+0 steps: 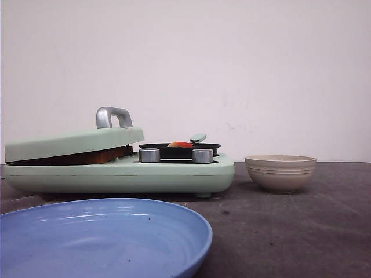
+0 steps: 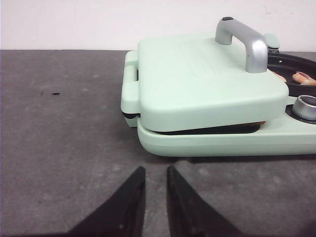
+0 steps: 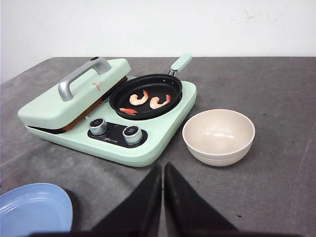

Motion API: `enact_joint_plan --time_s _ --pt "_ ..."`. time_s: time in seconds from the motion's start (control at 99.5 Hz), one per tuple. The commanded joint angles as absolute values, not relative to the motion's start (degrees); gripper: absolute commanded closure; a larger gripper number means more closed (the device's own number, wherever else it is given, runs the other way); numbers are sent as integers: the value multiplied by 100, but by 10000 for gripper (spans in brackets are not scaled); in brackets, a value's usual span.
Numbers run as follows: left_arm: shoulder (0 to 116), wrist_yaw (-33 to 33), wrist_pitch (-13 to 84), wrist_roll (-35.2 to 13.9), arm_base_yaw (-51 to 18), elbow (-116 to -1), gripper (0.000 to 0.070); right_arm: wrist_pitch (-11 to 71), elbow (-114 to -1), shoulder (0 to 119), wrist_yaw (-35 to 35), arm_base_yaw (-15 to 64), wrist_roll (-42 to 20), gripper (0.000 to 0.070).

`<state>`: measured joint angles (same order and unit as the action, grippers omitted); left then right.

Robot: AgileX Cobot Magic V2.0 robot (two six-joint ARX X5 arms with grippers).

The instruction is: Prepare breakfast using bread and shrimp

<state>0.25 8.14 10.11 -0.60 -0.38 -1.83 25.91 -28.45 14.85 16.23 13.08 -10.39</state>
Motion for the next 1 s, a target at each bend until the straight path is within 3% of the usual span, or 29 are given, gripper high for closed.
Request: enact_joint_plan --time_s 0.0,0.271,0.342,0.482,0.553,0.723,0.834,0.995 --pt "27 864 1031 -69 -38 -80 700 2532 -2849 1481 1605 1332 -1094 700" --pt "27 867 1031 -69 -40 -80 700 2681 -2777 1481 1002 1323 -860 700" --pt "27 864 1031 -67 -40 -80 700 2029 -2488 1481 819 1295 -403 700" --pt "27 862 1031 -67 -38 -80 700 -71 -1413 1481 239 1216 421 700" --pt "27 864 1031 -69 -40 -80 700 -504 -952 1446 123 1173 519 700" --pt "27 864 1031 -69 -40 -80 700 -316 -64 860 -8 982 515 700" --pt "27 864 1028 -67 -38 -80 700 1155 -73 64 16 854 495 700" --pt "25 864 1028 -69 -40 -89 700 1072 -67 21 -47 696 327 700"
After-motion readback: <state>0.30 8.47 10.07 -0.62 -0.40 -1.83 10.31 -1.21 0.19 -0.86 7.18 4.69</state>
